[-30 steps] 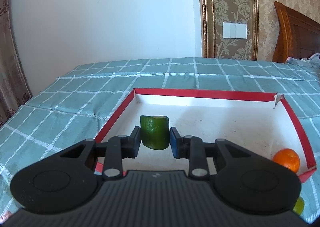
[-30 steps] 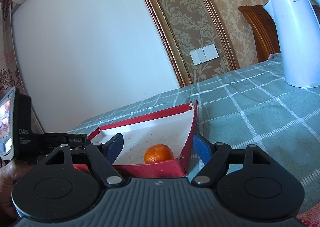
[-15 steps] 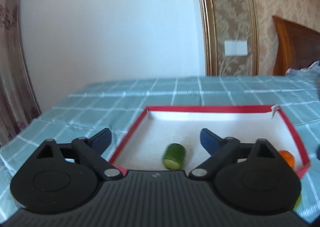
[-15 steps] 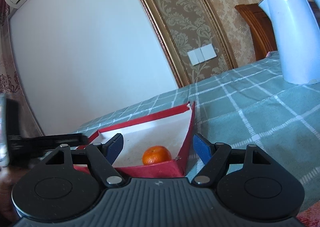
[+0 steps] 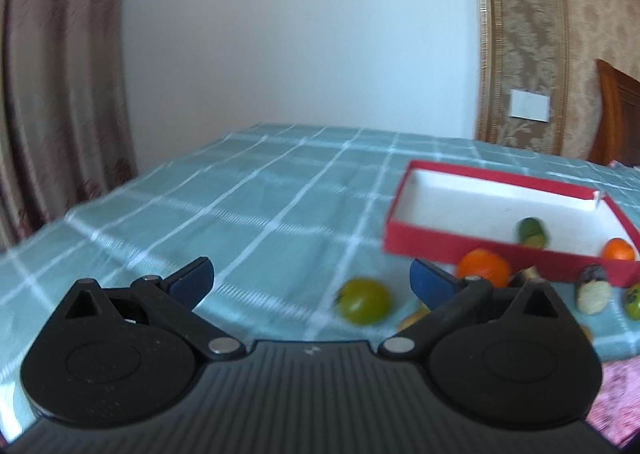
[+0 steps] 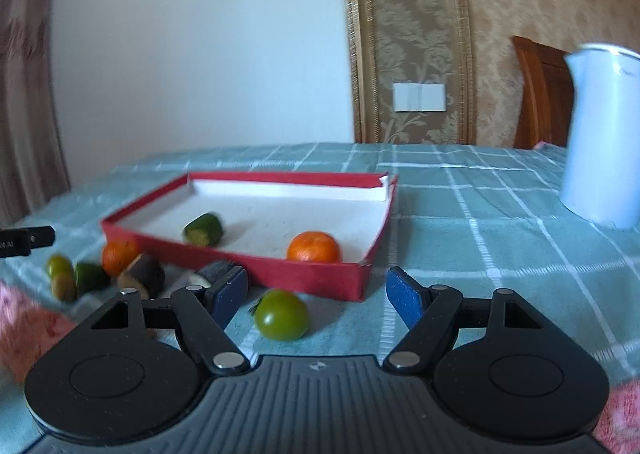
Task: Organize fruits
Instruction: 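Grasp the green tomato with the right gripper while the left gripper withdraws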
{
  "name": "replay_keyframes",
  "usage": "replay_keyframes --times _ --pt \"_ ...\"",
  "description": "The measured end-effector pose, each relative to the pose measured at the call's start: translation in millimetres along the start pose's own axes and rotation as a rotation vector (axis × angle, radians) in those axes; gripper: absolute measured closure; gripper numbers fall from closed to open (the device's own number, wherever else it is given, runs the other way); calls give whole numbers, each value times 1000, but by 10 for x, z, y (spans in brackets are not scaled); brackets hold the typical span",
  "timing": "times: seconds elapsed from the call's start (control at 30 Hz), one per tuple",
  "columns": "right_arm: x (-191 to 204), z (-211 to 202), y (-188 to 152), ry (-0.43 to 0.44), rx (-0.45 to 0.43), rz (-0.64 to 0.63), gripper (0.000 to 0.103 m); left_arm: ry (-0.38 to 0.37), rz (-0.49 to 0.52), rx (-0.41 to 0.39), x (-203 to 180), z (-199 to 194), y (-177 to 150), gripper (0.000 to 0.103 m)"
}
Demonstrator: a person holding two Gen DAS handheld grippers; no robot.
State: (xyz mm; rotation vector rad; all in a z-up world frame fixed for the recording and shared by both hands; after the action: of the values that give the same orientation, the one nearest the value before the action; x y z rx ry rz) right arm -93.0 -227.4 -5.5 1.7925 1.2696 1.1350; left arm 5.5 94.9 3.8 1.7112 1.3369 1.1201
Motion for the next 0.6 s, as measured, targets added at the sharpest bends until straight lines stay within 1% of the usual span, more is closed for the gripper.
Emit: replay_keyframes --times 0.03,0.1,0.17,0.4,0.5,0.53,0.6 --pt "32 26 -13 -1 13 -16 26 4 -10 3 38 8 -34 0" --pt "82 81 -33 -3 38 -41 31 -5 -37 10 103 12 -70 0" --pt "109 129 -40 -5 62 -50 40 -11 -57 -2 141 -8 -86 0" --pt "98 250 -41 -8 126 -39 51 -25 -32 6 77 8 -97 0" --pt "84 286 -40 9 150 -25 60 -32 -43 20 90 34 -106 0" --pt "86 295 -41 14 157 -24 65 -32 -47 23 95 36 -109 0" --pt "89 300 -44 11 160 -22 67 -30 -54 28 106 40 -115 0"
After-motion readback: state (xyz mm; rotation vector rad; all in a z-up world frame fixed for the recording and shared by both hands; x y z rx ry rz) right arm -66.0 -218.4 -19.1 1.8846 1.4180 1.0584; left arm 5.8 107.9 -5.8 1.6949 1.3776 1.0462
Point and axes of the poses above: each gripper's, at about its wrist camera, not at the fingertips, and z roughly the way its jaws point, x to its left, y to its top, the point moved 2 cm from there along z, roughly the way its jaws point, and after that the axes turned 13 degrees about z, right-handed, at the moved point
